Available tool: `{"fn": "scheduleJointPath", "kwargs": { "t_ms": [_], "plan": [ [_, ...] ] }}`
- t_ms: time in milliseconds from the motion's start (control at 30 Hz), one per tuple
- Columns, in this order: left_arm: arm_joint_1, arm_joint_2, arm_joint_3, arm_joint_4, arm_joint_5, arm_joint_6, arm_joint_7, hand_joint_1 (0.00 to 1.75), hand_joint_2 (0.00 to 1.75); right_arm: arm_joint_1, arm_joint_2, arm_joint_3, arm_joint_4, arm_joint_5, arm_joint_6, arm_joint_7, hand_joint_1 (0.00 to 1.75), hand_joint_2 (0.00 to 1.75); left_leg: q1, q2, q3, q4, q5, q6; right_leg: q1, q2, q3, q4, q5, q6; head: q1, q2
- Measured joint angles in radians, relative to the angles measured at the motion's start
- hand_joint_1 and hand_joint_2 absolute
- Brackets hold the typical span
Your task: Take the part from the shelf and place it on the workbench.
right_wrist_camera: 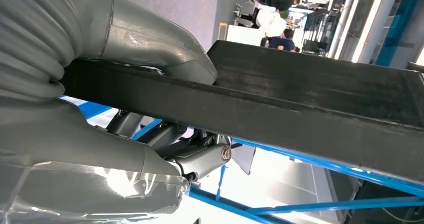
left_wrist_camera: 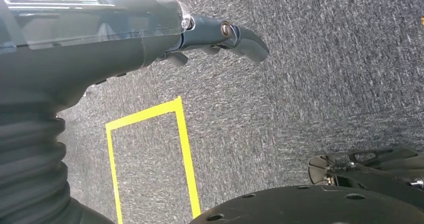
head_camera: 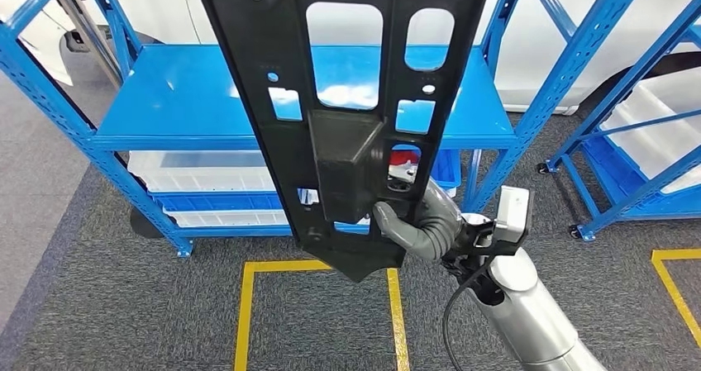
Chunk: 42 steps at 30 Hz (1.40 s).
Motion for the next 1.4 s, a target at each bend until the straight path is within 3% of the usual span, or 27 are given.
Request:
{"fn": "scheduleJointPath", "kwargs": {
  "t_ms": [33, 67, 167, 233, 300, 367, 400, 467, 500, 533, 567, 600, 667, 700, 733, 867, 933, 1000, 1033, 1067, 1133, 1200, 1233, 1333, 1400],
  "plan": [
    [0.0, 0.0, 0.0, 0.0, 0.0, 0.0, 0.0, 0.0, 1.75, 0.001, 0.0, 0.0, 0.0, 0.0, 0.0, 0.0, 1.75, 1.75, 0.0, 0.0, 0.0, 0.001, 0.0, 0.0, -0.002, 0.0, -0.012, 0.02, 0.006, 0.002, 0.0, 0.0],
    [0.0, 0.0, 0.0, 0.0, 0.0, 0.0, 0.0, 0.0, 1.75, 0.001, 0.0, 0.0, 0.0, 0.0, 0.0, 0.0, 1.75, 1.75, 0.0, -0.001, 0.0, 0.002, -0.001, -0.001, -0.003, 0.0, -0.005, -0.001, 0.032, 0.002, 0.0, 0.0],
    [0.0, 0.0, 0.0, 0.0, 0.0, 0.0, 0.0, 0.0, 1.75, -0.001, 0.0, 0.0, 0.0, 0.0, 0.0, 0.0, 1.75, 1.75, -0.001, -0.004, 0.002, 0.005, -0.005, -0.007, -0.002, 0.0, 0.088, -0.198, 0.13, -0.005, 0.0, 0.0],
    [0.0, -0.001, 0.0, 0.0, 0.0, 0.0, 0.0, 0.0, 1.75, -0.002, 0.0, 0.0, 0.0, 0.0, 0.0, 0.0, 1.75, 1.75, -0.003, -0.005, 0.003, 0.007, -0.006, -0.017, 0.003, 0.001, 0.117, -0.261, 0.142, -0.014, 0.0, 0.0],
    [0.0, 0.0, 0.0, 0.0, 0.0, 0.0, 0.0, 0.0, 1.75, -0.002, 0.0, 0.0, 0.0, 0.0, 0.0, 0.0, 1.75, 1.75, -0.005, -0.005, 0.003, 0.007, -0.007, -0.028, 0.003, 0.002, 0.117, -0.266, 0.143, -0.024, 0.0, 0.0],
    [0.0, 0.001, 0.0, 0.0, 0.0, 0.0, 0.0, 0.0, 1.75, -0.003, 0.0, 0.0, 0.0, 0.0, 0.0, 0.0, 1.75, 1.75, -0.006, -0.002, -0.008, 0.031, -0.026, -0.039, -0.002, 0.0, 0.119, -0.273, 0.147, -0.037, 0.0, 0.0],
    [-0.001, 0.001, 0.0, 0.0, 0.0, 0.0, 0.0, 0.0, 1.75, -0.003, 0.0, 0.0, 0.0, 0.0, 0.0, 0.0, 1.75, 1.75, -0.006, -0.001, -0.028, 0.073, -0.053, -0.043, -0.004, -0.001, 0.121, -0.276, 0.149, -0.043, 0.0, 0.0],
    [-0.004, 0.001, 0.0, 0.0, 0.0, 0.0, -0.001, 0.0, 1.75, -0.003, 0.0, 0.0, 0.0, 0.0, 0.0, 0.0, 1.75, 1.75, -0.003, -0.001, -0.091, 0.211, -0.122, -0.049, -0.002, -0.004, 0.121, -0.277, 0.148, -0.049, 0.0, 0.0],
    [-0.007, 0.001, 0.0, 0.0, 0.001, 0.0, -0.001, 0.0, 1.75, -0.002, 0.0, 0.0, 0.0, 0.0, 0.0, 0.0, 1.75, 1.75, -0.003, -0.001, -0.121, 0.276, -0.144, -0.05, 0.0, -0.005, 0.121, -0.276, 0.147, -0.05, 0.0, 0.0],
    [-0.008, 0.001, 0.0, 0.0, 0.001, 0.0, -0.002, 0.0, 1.75, -0.002, 0.0, 0.0, 0.0, 0.0, 0.0, 0.0, 1.75, 1.75, -0.002, -0.001, -0.138, 0.31, -0.146, -0.052, 0.001, -0.005, 0.122, -0.276, 0.147, -0.051, 0.0, 0.0],
    [-0.009, 0.001, 0.0, 0.0, 0.001, 0.0, -0.002, 0.0, 1.75, -0.001, 0.0, 0.0, 0.0, 0.0, 0.0, 0.0, 1.75, 1.75, -0.002, -0.001, -0.134, 0.302, -0.127, -0.051, 0.001, -0.005, 0.123, -0.276, 0.146, -0.051, 0.0, 0.0],
    [-0.008, 0.001, 0.0, 0.0, 0.001, 0.0, -0.001, 0.0, 1.75, -0.001, 0.0, 0.0, 0.0, 0.0, 0.0, 0.0, 1.75, 1.75, -0.001, -0.001, -0.111, 0.253, -0.092, -0.05, 0.001, -0.004, 0.126, -0.275, 0.144, -0.05, 0.0, 0.0],
    [-0.003, 0.002, 0.0, 0.0, 0.0, 0.0, 0.0, 0.0, 1.75, -0.002, 0.0, 0.0, 0.0, 0.0, 0.0, 0.0, 1.75, 1.75, -0.002, 0.0, -0.039, 0.105, -0.026, -0.043, 0.003, 0.0, 0.129, -0.273, 0.139, -0.045, 0.0, 0.0],
    [-0.001, 0.002, 0.0, 0.0, 0.0, 0.0, 0.0, 0.0, 1.75, -0.002, 0.0, 0.0, 0.0, 0.0, 0.0, 0.0, 1.75, 1.75, -0.003, 0.0, -0.013, 0.052, -0.009, -0.039, 0.004, 0.002, 0.129, -0.272, 0.137, -0.041, 0.0, 0.0],
    [0.0, 0.002, 0.0, 0.0, 0.0, 0.0, 0.0, 0.0, 1.75, -0.002, 0.0, 0.0, 0.0, 0.0, 0.0, 0.0, 1.75, 1.75, -0.004, 0.0, 0.001, 0.023, -0.006, -0.033, 0.006, 0.003, 0.128, -0.271, 0.135, -0.036, 0.0, 0.0],
    [0.0, 0.0, 0.0, 0.0, 0.0, 0.0, 0.0, 0.0, 1.75, -0.003, 0.0, 0.0, 0.0, 0.0, 0.0, 0.0, 1.75, 1.75, -0.001, -0.002, 0.005, 0.003, -0.006, -0.013, 0.007, 0.003, 0.12, -0.251, 0.118, -0.015, 0.0, 0.0],
    [0.001, -0.001, 0.0, 0.0, 0.0, 0.0, 0.0, 0.0, 1.75, -0.003, 0.0, 0.0, 0.0, 0.0, 0.0, 0.0, 1.75, 1.75, 0.003, 0.0, 0.008, -0.003, -0.004, -0.005, 0.003, 0.002, 0.079, -0.16, 0.063, -0.005, 0.0, 0.0],
    [0.001, -0.001, 0.0, 0.0, 0.0, 0.0, 0.0, 0.0, 1.75, -0.001, 0.0, 0.0, 0.0, 0.0, 0.0, 0.0, 1.75, 1.75, 0.002, 0.001, 0.007, -0.003, -0.005, -0.002, -0.001, 0.0, 0.012, -0.025, 0.006, 0.002, 0.0, 0.0],
    [0.001, -0.001, 0.0, 0.0, 0.0, 0.0, 0.0, 0.0, 1.75, 0.001, 0.0, 0.0, 0.0, 0.0, 0.0, 0.0, 1.75, 1.75, 0.002, 0.001, 0.007, -0.002, -0.006, -0.001, -0.002, 0.0, -0.01, 0.016, 0.001, 0.005, 0.0, 0.0],
    [0.001, -0.001, 0.0, 0.0, 0.0, 0.0, 0.0, 0.0, 1.75, 0.001, 0.0, 0.0, 0.0, 0.0, 0.0, 0.0, 1.75, 1.75, 0.002, 0.0, 0.007, 0.0, -0.007, -0.001, -0.004, 0.0, -0.014, 0.02, 0.017, 0.006, 0.0, 0.0],
    [0.001, -0.001, 0.0, 0.0, 0.0, 0.0, 0.0, 0.0, 1.75, 0.001, 0.0, 0.0, 0.0, 0.0, 0.0, 0.0, 1.75, 1.75, 0.002, -0.002, 0.01, 0.002, -0.01, -0.004, -0.005, 0.0, 0.032, -0.085, 0.092, 0.004, 0.0, 0.0],
    [0.001, -0.001, 0.0, 0.0, 0.0, 0.0, 0.0, 0.0, 1.75, 0.0, 0.0, 0.0, 0.0, 0.0, 0.0, 0.0, 1.75, 1.75, -0.001, -0.004, 0.011, 0.005, -0.013, -0.01, -0.001, 0.001, 0.095, -0.216, 0.141, -0.005, 0.0, 0.0],
    [0.001, -0.001, 0.0, 0.0, 0.0, 0.0, 0.0, 0.0, 1.75, -0.001, 0.0, 0.0, 0.0, 0.0, 0.0, 0.0, 1.75, 1.75, -0.002, -0.005, 0.011, 0.006, -0.014, -0.015, 0.002, 0.002, 0.11, -0.251, 0.148, -0.01, 0.0, 0.0],
    [0.001, 0.0, 0.0, 0.0, 0.0, 0.0, 0.0, 0.0, 1.75, -0.001, 0.0, 0.0, 0.0, 0.0, 0.0, 0.0, 1.75, 1.75, -0.003, -0.004, 0.009, 0.006, -0.015, -0.031, 0.002, 0.002, 0.111, -0.269, 0.148, -0.027, 0.0, 0.0],
    [0.0, 0.001, 0.0, 0.0, 0.0, 0.0, 0.0, 0.0, 1.75, -0.002, 0.001, 0.0, 0.0, 0.0, 0.0, 0.0, 1.75, 1.75, -0.004, -0.003, -0.009, 0.047, -0.045, -0.04, -0.004, 0.001, 0.114, -0.276, 0.152, -0.039, 0.0, 0.0]
  ]
}}
